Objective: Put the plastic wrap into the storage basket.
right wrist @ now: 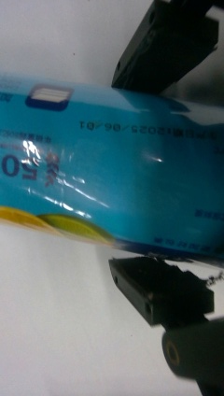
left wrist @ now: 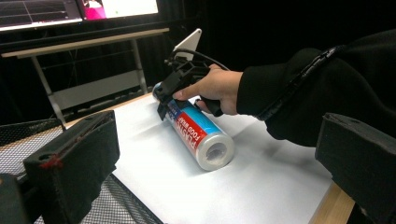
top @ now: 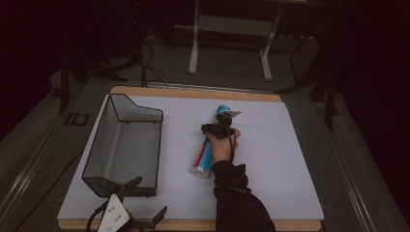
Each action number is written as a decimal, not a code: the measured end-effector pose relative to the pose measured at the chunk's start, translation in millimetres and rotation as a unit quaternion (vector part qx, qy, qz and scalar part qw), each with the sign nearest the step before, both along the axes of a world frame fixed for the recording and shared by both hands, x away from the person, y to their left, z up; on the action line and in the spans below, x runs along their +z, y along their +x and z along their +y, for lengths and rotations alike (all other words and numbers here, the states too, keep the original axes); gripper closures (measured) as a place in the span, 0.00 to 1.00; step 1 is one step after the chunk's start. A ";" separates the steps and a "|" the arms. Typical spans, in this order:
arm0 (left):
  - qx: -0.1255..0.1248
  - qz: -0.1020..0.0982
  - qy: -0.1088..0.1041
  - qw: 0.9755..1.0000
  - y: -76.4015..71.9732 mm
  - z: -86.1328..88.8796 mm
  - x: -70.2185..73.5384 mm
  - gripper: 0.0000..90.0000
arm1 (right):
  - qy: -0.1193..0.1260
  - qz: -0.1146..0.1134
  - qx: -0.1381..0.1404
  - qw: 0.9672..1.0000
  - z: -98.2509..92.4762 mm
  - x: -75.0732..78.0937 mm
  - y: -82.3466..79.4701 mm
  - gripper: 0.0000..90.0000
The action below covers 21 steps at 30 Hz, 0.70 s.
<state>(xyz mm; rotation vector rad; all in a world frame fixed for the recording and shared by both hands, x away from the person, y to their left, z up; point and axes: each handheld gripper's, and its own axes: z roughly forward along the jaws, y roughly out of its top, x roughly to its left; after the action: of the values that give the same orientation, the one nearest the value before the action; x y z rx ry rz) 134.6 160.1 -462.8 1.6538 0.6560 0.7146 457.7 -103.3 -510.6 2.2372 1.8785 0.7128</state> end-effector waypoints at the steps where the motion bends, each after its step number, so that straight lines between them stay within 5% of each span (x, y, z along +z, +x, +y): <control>1: 0.000 0.000 0.002 1.000 0.0 -0.1 0.0 0.00 | 0.001 0.000 0.003 1.000 1.3 0.7 0.0 0.19; 5: 0.001 -0.001 0.004 1.000 -0.3 -0.2 -0.1 0.00 | -0.027 -0.007 0.034 0.999 5.9 0.7 -0.2 0.27; 15: 0.003 -0.001 0.004 1.000 0.2 -0.9 -0.5 0.00 | 0.024 0.006 0.008 1.000 -6.2 2.9 -0.2 0.30; 21: 0.003 -0.001 0.003 1.000 0.7 -0.9 -0.6 0.00 | 0.029 -0.005 0.027 0.999 -5.1 8.8 -3.1 0.31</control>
<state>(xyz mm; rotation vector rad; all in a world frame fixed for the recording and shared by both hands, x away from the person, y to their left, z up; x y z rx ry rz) 135.3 159.2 -463.4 1.6575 0.6582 0.7246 454.6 -108.4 -501.8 2.2196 1.9458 0.7966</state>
